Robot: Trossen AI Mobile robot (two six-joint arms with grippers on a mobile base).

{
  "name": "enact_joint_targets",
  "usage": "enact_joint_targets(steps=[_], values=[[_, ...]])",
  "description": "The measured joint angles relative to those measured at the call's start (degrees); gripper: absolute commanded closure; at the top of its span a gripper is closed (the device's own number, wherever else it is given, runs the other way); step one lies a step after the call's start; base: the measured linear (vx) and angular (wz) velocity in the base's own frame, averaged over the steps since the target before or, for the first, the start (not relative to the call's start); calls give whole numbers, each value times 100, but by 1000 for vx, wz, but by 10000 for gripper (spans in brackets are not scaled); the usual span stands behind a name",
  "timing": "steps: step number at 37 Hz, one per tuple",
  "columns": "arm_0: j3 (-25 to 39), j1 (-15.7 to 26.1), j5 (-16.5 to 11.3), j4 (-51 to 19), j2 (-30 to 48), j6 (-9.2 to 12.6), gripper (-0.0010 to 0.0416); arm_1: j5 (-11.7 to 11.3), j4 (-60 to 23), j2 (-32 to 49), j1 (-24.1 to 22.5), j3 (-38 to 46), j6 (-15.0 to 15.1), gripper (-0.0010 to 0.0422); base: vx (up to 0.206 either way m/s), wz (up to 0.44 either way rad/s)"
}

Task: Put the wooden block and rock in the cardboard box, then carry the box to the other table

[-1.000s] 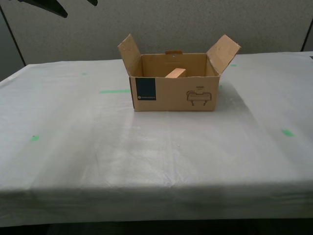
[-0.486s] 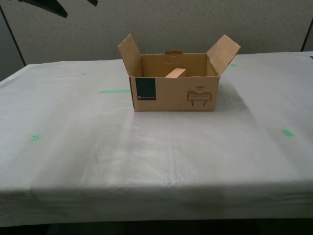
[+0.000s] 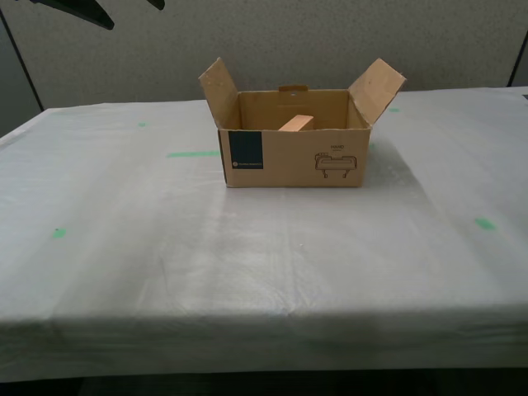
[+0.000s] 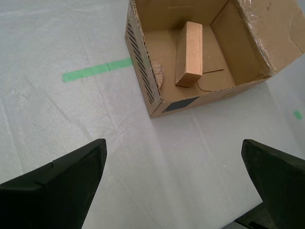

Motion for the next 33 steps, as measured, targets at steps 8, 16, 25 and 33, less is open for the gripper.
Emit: enact_joint_targets(steps=[8,16,25,33], values=[[0,4,0,2,0,2,53,-2,0,0,0,2,0,25,0,0],[0,4,-2,0,0,0,53,0,0,0,0,2,0,25,0,0],[0,2,0,2,0,0,53,0,0,0,0,2,0,25,0,0],[0,0,0,0,0,0,53,0,0,0,0,0,0,25,0,0]])
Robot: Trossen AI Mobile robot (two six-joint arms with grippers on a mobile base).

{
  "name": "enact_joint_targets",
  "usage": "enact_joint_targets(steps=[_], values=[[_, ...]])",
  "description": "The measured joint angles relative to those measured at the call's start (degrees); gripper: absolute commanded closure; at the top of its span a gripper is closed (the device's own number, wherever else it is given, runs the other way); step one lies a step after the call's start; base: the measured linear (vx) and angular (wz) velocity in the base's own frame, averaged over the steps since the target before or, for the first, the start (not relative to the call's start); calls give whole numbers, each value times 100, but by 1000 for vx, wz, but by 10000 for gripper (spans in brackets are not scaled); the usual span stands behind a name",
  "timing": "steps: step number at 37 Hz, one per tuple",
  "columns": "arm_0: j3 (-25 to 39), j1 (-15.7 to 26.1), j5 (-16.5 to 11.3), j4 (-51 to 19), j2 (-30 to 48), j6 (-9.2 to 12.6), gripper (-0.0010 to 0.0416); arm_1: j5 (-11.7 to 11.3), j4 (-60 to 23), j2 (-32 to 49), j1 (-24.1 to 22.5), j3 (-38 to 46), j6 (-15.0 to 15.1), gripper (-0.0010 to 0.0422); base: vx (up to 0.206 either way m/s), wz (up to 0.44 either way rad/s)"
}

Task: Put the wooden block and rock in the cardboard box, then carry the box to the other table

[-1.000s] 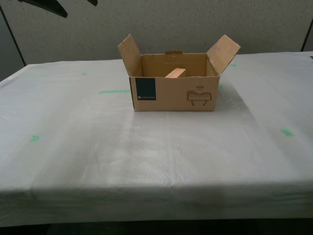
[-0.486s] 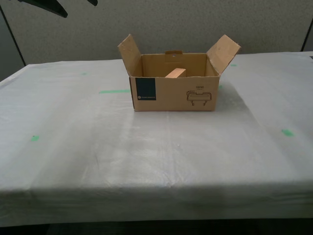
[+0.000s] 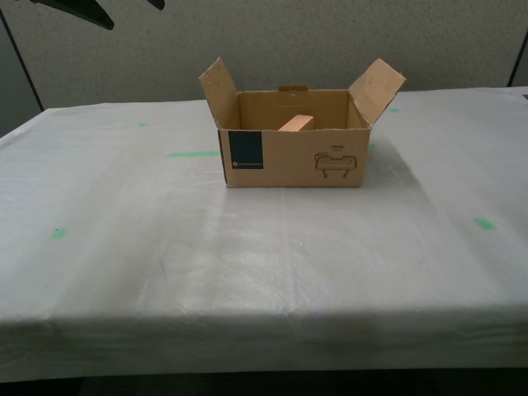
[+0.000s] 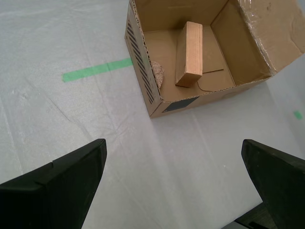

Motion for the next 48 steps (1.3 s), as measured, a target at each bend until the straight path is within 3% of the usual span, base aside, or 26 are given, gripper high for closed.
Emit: enact_joint_targets(steps=[48], values=[[0,2,0,0,0,0,53,0,0,0,0,2,0,25,0,0]])
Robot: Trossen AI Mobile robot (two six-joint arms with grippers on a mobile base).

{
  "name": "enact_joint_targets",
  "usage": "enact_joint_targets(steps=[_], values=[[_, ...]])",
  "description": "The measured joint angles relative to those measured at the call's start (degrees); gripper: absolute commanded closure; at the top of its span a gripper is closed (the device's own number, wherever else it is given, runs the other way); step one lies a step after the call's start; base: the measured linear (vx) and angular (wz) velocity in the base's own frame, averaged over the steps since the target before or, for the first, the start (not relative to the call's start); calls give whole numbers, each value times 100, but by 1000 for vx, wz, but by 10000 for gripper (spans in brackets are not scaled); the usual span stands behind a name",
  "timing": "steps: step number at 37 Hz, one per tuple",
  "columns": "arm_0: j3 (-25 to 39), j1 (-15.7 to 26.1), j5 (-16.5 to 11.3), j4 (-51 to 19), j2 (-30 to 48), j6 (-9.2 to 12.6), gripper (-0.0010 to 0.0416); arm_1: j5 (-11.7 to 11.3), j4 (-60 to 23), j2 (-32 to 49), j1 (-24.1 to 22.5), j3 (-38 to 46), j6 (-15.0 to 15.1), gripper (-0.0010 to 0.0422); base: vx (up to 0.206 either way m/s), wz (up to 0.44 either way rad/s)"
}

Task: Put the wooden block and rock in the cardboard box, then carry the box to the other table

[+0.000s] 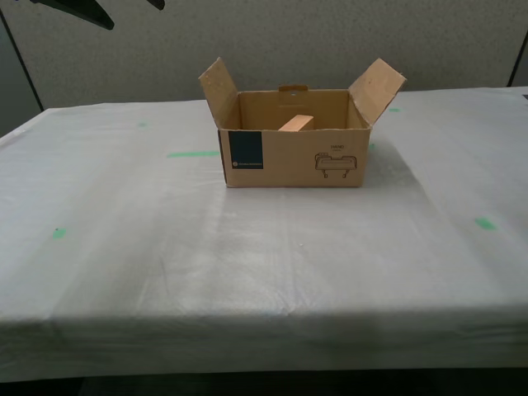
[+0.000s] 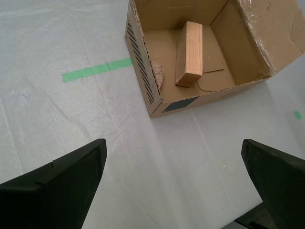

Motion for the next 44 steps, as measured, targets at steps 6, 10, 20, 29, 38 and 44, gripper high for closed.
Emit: enact_joint_targets(steps=[6,10,20,29,38,44], values=[[0,2,0,0,0,0,53,0,0,0,0,0,0,25,0,0],[0,2,0,0,0,0,53,0,0,0,0,0,0,25,0,0],[0,2,0,2,0,0,53,0,0,0,0,0,0,25,0,0],[0,0,0,0,0,0,53,0,0,0,0,-2,0,25,0,0],[0,0,0,0,0,0,53,0,0,0,0,0,0,25,0,0],[0,0,0,2,0,0,53,0,0,0,0,0,0,25,0,0]])
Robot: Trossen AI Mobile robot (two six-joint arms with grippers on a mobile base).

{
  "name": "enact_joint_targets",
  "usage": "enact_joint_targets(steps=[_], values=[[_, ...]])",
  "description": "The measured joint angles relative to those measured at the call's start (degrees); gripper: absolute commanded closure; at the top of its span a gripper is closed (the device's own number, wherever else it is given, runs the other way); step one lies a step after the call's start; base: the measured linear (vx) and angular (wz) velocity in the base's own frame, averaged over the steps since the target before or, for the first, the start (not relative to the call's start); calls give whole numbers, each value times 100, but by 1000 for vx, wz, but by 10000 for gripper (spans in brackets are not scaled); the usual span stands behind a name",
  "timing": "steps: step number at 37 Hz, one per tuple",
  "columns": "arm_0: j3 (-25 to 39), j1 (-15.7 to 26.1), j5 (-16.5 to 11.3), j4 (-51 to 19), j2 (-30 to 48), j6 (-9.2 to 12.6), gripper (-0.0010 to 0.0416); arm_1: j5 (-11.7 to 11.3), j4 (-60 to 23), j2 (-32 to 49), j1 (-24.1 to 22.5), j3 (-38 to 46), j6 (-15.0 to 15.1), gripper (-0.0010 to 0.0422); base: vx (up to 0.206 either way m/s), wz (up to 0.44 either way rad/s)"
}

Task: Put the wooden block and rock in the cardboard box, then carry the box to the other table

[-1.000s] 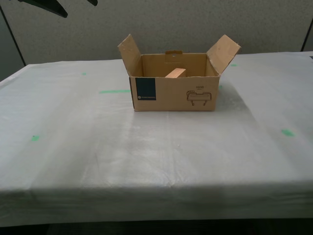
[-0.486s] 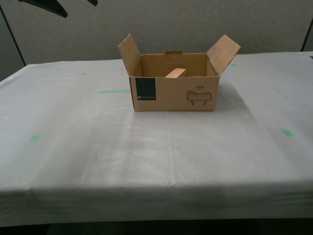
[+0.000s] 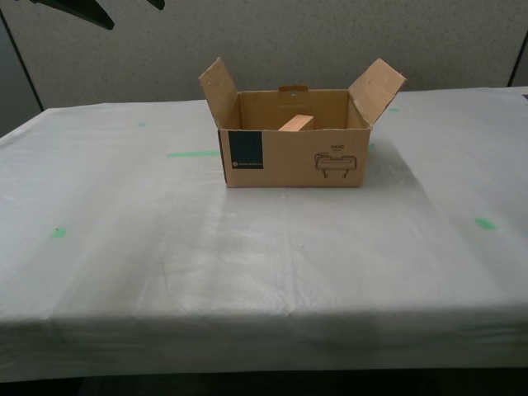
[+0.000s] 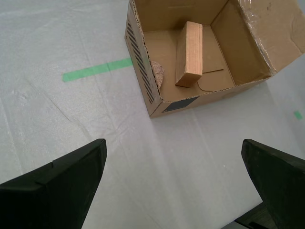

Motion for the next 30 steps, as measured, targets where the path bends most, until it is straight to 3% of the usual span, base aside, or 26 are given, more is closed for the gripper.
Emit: enact_joint_targets(steps=[30], values=[[0,2,0,-2,0,0,53,0,0,0,0,0,0,25,0,0]])
